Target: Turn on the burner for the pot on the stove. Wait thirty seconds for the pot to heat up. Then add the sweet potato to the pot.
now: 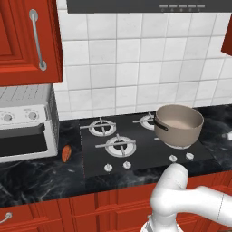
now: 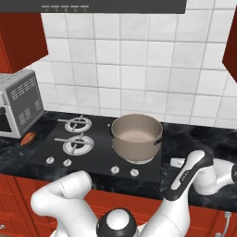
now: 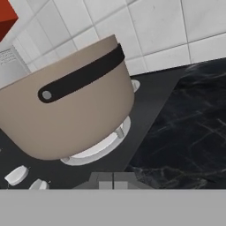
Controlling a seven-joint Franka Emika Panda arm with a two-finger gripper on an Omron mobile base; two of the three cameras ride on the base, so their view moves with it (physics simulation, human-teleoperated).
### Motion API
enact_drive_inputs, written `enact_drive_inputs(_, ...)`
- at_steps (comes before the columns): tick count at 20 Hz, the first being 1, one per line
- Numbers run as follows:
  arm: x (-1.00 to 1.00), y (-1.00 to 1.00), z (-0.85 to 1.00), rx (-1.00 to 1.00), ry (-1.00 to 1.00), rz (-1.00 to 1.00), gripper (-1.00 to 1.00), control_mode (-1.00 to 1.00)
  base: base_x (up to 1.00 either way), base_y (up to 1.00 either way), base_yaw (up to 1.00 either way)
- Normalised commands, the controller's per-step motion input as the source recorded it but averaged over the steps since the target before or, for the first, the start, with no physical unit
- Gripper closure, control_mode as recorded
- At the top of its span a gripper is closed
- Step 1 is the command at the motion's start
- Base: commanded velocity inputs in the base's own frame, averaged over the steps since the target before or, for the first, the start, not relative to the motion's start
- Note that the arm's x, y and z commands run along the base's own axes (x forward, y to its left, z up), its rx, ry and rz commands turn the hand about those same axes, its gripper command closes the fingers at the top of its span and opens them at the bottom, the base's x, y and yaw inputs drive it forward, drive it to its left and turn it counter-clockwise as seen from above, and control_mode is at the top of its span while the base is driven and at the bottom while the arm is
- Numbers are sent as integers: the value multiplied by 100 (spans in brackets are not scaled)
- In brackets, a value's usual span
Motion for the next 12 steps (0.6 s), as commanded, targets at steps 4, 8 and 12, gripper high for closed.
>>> enact_drive_inputs(4,0,0,-1,0,0,0,100,-100,0,0,0)
enact_drive_inputs(8,0,0,0,0,0,0,100,-100,0,0,0)
enact_drive_inputs(12,0,0,0,0,0,0,100,-100,0,0,0)
